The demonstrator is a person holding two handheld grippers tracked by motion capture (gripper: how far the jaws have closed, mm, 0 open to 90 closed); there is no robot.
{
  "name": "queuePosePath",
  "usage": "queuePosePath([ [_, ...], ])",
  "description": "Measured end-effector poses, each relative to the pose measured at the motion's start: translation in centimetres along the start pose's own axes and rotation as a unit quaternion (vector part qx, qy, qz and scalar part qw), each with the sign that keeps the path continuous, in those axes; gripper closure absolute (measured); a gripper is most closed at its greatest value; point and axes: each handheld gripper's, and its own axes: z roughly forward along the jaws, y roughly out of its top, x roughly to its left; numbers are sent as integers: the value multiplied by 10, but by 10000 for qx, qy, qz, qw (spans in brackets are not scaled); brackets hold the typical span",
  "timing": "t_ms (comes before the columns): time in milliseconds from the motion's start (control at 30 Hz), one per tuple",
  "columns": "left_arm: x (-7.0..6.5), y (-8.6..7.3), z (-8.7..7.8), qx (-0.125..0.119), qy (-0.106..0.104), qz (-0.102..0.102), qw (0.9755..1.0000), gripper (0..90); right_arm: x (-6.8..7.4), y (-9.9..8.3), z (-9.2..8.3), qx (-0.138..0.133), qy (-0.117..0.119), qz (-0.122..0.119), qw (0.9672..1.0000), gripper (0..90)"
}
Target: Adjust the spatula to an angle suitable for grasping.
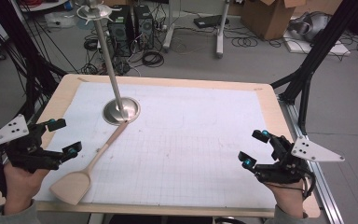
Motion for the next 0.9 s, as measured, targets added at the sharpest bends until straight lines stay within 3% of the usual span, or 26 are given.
queuePosePath([
  [200,7,-8,9,169,124,-79,9998,18,-7,-7,5,27,-40,19,10000,139],
  [367,5,-7,9,133,147,-37,9998,17,-8,-8,8,76,-46,16,10000,139],
  [467,7,-7,8,106,55,-80,9999,17,-8,-8,8,63,-47,29,10000,139],
  [500,10,-8,8,58,-142,-219,9996,17,-7,-8,8,62,-52,37,10000,139],
  [600,11,-9,8,7,-185,-243,9995,17,-7,-8,8,44,-50,-3,10000,139],
  [667,11,-10,9,81,-34,-211,9997,17,-7,-8,7,60,-58,-11,10000,139],
  [900,13,-12,11,277,121,-96,9995,17,-7,-9,9,79,-16,36,10000,138],
])
